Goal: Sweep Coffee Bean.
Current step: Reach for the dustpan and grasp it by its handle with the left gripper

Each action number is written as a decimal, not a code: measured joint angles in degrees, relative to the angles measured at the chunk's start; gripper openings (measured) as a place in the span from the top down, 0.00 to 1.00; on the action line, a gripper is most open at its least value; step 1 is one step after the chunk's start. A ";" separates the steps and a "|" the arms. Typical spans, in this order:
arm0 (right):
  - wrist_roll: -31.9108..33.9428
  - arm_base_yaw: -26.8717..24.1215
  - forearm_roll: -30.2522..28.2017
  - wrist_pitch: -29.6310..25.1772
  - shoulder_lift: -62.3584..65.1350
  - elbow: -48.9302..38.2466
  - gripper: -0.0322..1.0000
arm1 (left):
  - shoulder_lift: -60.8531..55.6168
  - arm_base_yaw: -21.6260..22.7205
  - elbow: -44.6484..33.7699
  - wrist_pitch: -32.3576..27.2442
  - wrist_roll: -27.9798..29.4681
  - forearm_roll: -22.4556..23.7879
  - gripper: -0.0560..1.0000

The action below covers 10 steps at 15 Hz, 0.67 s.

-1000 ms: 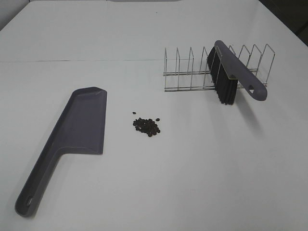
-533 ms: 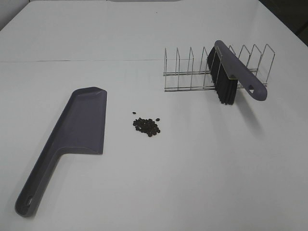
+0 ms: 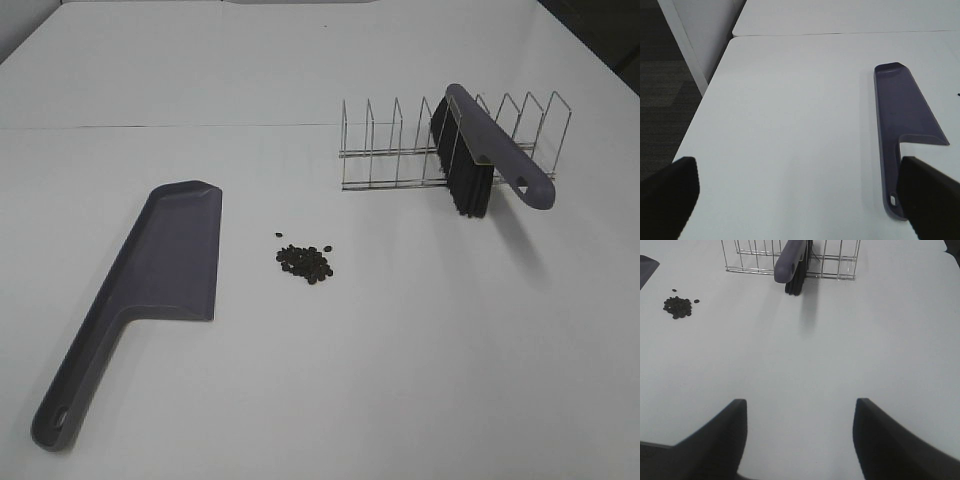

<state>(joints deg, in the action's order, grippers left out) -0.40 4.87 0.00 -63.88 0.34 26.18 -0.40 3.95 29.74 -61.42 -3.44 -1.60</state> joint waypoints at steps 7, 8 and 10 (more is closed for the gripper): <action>0.00 0.00 0.00 0.00 0.00 0.00 0.45 | 18.11 0.00 4.76 -2.01 0.46 1.60 0.01; 0.00 0.00 0.00 0.00 0.00 0.00 0.45 | 20.34 0.00 5.21 -2.12 0.46 1.60 0.01; 0.00 0.00 0.00 0.00 0.00 0.00 0.45 | 29.05 0.00 6.47 -1.72 0.40 1.60 0.01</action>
<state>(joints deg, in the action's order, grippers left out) -0.40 4.87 0.00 -63.88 0.34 26.18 28.65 3.95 36.21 -63.14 -3.04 0.00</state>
